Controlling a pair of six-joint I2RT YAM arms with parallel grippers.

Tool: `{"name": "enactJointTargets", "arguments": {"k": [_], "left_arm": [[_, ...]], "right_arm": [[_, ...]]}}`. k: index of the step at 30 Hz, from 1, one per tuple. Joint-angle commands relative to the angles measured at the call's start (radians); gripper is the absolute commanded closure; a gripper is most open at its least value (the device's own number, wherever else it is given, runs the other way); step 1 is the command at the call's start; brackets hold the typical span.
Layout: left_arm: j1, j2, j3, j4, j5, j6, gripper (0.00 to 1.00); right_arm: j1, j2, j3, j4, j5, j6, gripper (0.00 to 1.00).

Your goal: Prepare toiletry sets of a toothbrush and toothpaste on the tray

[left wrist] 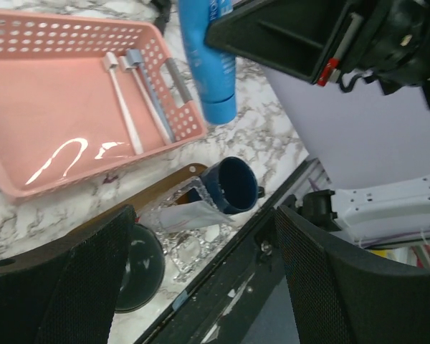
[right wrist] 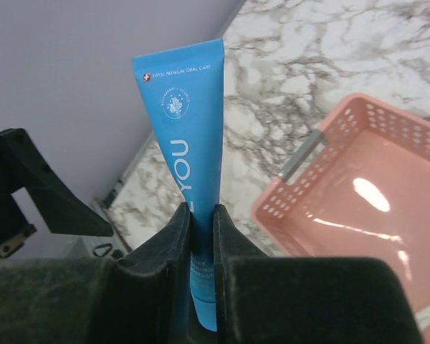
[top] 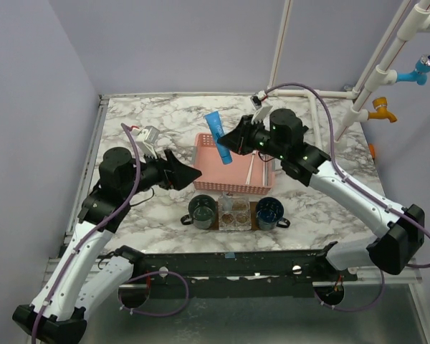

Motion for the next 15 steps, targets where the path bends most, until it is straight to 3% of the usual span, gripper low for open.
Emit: {"name": "enactJointTargets", "arguments": {"k": [1,15], "left_arm": [[-0.006,0.017,0.034,0.100,0.131,-0.084,0.21],[-0.006,0.018,-0.056,0.366,0.345,-0.249,0.21]], "right_arm": [[0.028,-0.069,-0.114,0.295,-0.050,0.257,0.99],[0.107,-0.097,-0.323,0.879,-0.113,0.641,0.99]]}}
